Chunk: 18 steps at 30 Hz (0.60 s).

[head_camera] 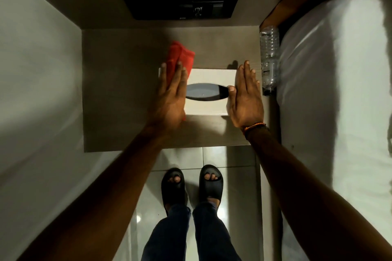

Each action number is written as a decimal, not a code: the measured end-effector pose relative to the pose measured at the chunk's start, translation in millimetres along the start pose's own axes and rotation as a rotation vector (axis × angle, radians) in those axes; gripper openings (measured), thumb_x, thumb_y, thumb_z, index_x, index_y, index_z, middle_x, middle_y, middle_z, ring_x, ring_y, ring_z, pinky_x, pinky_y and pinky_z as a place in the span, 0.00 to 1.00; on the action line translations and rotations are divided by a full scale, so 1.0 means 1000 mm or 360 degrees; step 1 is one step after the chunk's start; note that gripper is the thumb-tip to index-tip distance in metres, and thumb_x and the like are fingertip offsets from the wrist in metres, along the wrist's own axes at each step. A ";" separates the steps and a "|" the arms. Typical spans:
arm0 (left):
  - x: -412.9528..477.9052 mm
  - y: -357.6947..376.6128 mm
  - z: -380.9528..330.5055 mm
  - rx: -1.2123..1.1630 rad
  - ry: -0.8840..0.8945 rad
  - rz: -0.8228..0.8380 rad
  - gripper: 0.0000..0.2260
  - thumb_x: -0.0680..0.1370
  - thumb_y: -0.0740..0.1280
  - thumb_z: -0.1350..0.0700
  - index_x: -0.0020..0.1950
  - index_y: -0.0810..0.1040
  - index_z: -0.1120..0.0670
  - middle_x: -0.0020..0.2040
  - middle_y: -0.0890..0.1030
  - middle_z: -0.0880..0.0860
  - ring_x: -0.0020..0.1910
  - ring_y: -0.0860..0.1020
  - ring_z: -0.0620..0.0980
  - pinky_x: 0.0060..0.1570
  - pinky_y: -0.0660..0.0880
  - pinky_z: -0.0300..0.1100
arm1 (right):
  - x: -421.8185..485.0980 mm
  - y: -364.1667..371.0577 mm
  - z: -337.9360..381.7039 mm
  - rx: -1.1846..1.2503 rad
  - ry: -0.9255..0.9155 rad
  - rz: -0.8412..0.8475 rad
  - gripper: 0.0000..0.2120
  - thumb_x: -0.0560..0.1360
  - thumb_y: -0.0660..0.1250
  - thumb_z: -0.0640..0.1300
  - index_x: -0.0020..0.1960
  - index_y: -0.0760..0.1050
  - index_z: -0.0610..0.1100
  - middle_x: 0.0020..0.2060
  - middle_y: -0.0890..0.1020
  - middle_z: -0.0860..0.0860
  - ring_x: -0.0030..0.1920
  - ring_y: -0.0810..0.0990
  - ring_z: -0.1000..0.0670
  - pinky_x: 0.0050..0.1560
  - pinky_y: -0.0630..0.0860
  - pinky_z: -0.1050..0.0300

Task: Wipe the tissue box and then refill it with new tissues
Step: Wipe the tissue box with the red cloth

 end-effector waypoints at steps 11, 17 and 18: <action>0.013 0.019 -0.045 0.0092 -0.0041 0.0261 0.42 0.79 0.59 0.49 0.80 0.32 0.60 0.82 0.39 0.63 0.79 0.43 0.70 0.78 0.46 0.65 | 0.000 -0.001 -0.001 -0.0005 0.0031 -0.0035 0.28 0.86 0.54 0.46 0.83 0.53 0.38 0.83 0.52 0.42 0.83 0.51 0.39 0.81 0.56 0.39; 0.029 0.030 -0.105 0.0008 -0.0016 0.0297 0.30 0.83 0.41 0.47 0.82 0.37 0.57 0.82 0.41 0.60 0.79 0.41 0.69 0.76 0.38 0.65 | 0.001 0.002 -0.002 -0.0030 0.0030 0.0023 0.28 0.86 0.52 0.48 0.83 0.53 0.39 0.83 0.52 0.42 0.83 0.51 0.39 0.81 0.55 0.36; 0.029 0.030 -0.106 -0.0064 -0.0012 0.0327 0.30 0.82 0.37 0.48 0.82 0.37 0.56 0.83 0.40 0.59 0.79 0.39 0.68 0.76 0.37 0.65 | 0.001 0.002 -0.003 -0.0036 0.0042 0.0032 0.28 0.86 0.50 0.49 0.83 0.52 0.39 0.83 0.52 0.42 0.83 0.50 0.39 0.81 0.55 0.36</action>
Point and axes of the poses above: each hand's wrist, its own x-axis towards the middle knuckle, its own y-axis out of the palm, z = x × y, the point moved 9 cm from there along x, towards the middle knuckle
